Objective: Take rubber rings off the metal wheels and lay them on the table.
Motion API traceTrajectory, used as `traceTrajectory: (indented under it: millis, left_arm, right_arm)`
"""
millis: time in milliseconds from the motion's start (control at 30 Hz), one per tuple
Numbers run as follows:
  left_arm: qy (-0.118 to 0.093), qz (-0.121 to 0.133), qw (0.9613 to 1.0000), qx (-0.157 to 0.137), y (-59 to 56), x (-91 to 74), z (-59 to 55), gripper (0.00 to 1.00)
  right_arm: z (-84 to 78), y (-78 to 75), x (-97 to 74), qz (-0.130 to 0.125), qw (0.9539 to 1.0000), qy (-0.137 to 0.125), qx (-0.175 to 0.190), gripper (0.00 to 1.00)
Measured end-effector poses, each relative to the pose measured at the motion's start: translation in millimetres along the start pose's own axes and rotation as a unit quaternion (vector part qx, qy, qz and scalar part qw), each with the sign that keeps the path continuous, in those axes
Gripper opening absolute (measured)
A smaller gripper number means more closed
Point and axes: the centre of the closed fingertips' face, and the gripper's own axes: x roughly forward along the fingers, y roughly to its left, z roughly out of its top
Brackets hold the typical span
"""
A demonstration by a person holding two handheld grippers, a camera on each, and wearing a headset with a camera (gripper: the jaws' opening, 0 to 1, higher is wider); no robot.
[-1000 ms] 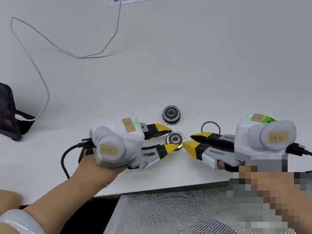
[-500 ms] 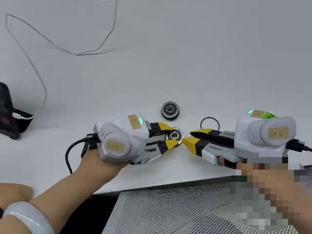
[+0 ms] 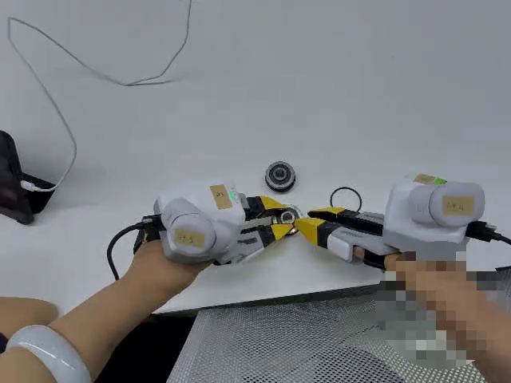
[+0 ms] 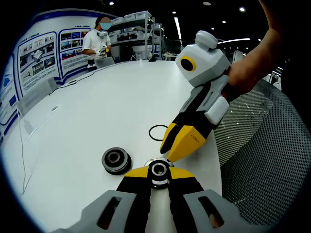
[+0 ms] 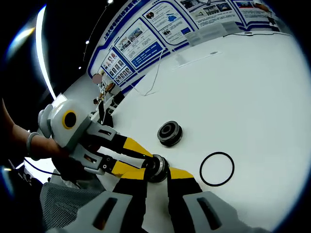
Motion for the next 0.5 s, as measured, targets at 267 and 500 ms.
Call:
traceTrajectory:
  millis: [267, 500]
  left_arm:
    - [-0.002, 0.002, 1.0, -0.005, -0.5, 0.0, 0.9, 0.13]
    - [-0.004, 0.002, 1.0, -0.007, -1.0, 0.5, 1.7, 0.13]
  right_arm:
    - [-4.2, -2.9, 4.5, 0.006, 0.9984, -0.002, 0.057, 0.18]
    - [-3.6, -0.9, 5.6, 0.019, 0.9941, -0.008, 0.106, 0.2]
